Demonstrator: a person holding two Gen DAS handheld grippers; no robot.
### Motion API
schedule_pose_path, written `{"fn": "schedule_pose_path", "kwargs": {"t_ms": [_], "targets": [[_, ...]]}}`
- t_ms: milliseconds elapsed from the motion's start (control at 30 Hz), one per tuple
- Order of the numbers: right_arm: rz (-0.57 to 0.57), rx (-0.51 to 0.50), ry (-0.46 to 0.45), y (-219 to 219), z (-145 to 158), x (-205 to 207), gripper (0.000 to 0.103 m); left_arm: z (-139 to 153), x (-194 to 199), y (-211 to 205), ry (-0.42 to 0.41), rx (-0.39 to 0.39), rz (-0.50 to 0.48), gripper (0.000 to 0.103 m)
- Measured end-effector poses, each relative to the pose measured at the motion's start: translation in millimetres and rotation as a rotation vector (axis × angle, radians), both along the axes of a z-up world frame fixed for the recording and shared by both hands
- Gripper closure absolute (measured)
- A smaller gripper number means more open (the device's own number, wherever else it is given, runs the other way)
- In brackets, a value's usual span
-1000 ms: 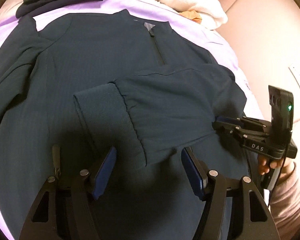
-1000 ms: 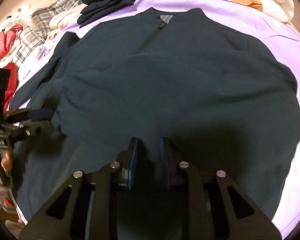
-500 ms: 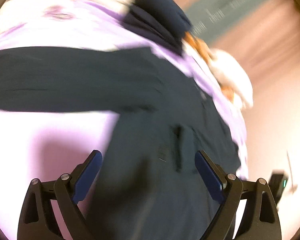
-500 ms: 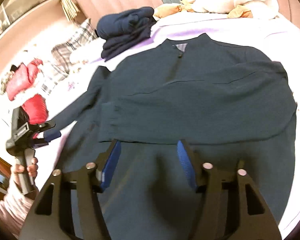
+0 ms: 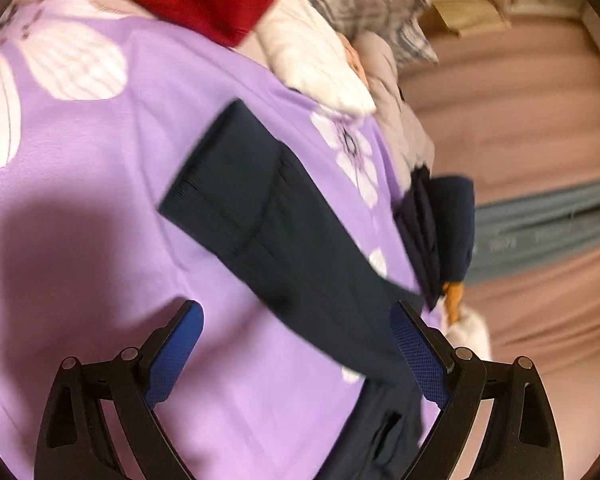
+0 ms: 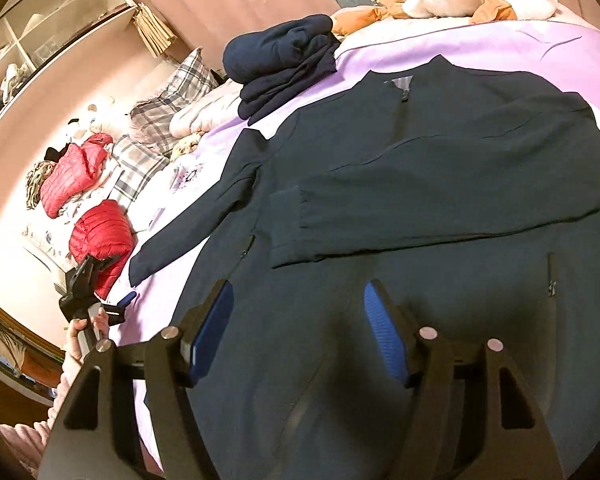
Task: Fold large clothes
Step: 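Grasp the other sleeve cuff with the left tool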
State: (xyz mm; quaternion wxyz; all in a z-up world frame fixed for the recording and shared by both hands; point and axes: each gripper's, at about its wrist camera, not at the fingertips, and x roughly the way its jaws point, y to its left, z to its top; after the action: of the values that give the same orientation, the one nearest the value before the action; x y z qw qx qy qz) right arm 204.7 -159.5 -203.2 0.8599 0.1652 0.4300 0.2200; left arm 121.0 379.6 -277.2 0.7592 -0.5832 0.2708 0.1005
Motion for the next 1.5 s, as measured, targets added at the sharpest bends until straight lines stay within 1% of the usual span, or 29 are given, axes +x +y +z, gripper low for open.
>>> {"fn": "schedule_pose_path", "kwargs": {"t_ms": [67,133,200,233,300,400,567,600,633,667,733,767,800,833,900,933,1033,1167,1267,1300,1400,1500], "targets": [[-0.006,0.005,0.003,3.6,-0.5,-1.3,0.033,-4.9,6.6,3.3,-0.015,-0.025,0.015,0.010],[-0.012,0.016,0.010,4.1,-2.8,-3.2,0.033,-7.8,10.9,7.2,-0.029,-0.033,0.020,0.010],[-0.018,0.029,0.015,5.5,-5.1,-5.3,0.033,-10.5,17.8,11.6,-0.023,-0.031,0.030,0.010],[-0.022,0.034,0.017,5.4,-6.0,-5.9,0.033,-13.2,14.6,17.1,-0.021,-0.030,0.035,0.010],[-0.030,0.048,0.023,5.1,-7.8,-6.3,0.033,-14.6,26.5,20.6,-0.004,-0.010,0.056,0.010],[-0.043,0.068,0.033,5.1,-10.7,-5.5,0.033,-13.6,22.6,26.7,0.013,0.020,0.077,0.010],[-0.045,0.072,0.042,8.2,-13.7,-2.9,0.033,-12.4,34.7,27.7,0.052,0.074,0.085,0.010],[-0.042,0.070,0.043,8.3,-14.4,-1.9,0.033,-11.7,35.5,27.2,0.060,0.082,0.081,0.013],[-0.040,0.067,0.043,9.4,-15.1,-1.2,0.033,-10.6,38.1,26.8,0.079,0.099,0.075,0.024],[-0.038,0.064,0.044,11.0,-16.5,-0.3,0.033,-10.5,40.2,27.1,0.101,0.115,0.068,0.030],[-0.039,0.064,0.052,12.3,-19.4,2.1,0.033,-13.4,41.2,29.0,0.123,0.125,0.064,0.047],[-0.042,0.069,0.058,13.4,-21.1,2.9,0.033,-14.4,40.1,29.6,0.130,0.133,0.062,0.052],[-0.041,0.073,0.061,13.2,-22.5,3.8,0.033,-15.7,39.6,30.7,0.142,0.144,0.057,0.061],[-0.038,0.081,0.066,13.7,-24.1,4.8,0.033,-16.4,40.0,31.2,0.152,0.152,0.052,0.066],[-0.033,0.082,0.077,16.2,-26.2,6.7,0.033,-15.8,40.9,31.6,0.166,0.170,0.039,0.070],[-0.031,0.079,0.080,17.7,-26.5,7.5,0.033,-14.0,42.6,30.9,0.175,0.187,0.024,0.074],[-0.022,0.073,0.083,23.1,-24.9,9.9,0.033,-6.8,47.5,27.4,0.209,0.238,-0.007,0.077],[-0.009,0.084,0.069,28.6,-20.9,7.6,0.033,8.4,54.5,20.3,0.214,0.307,-0.045,0.083],[-0.003,0.079,0.065,29.9,-19.8,4.1,0.033,22.5,58.8,13.0,0.206,0.352,-0.069,0.085],[-0.004,0.076,0.064,29.6,-19.6,3.4,0.033,31.2,60.9,8.2,0.200,0.380,-0.083,0.086],[-0.016,0.079,0.054,25.1,-16.9,0.0,0.033,52.0,68.1,-4.4,0.184,0.433,-0.116,0.086],[-0.032,0.097,0.037,17.7,-12.0,-6.3,0.033,82.9,78.1,-26.3,0.139,0.512,-0.163,0.086]]}}
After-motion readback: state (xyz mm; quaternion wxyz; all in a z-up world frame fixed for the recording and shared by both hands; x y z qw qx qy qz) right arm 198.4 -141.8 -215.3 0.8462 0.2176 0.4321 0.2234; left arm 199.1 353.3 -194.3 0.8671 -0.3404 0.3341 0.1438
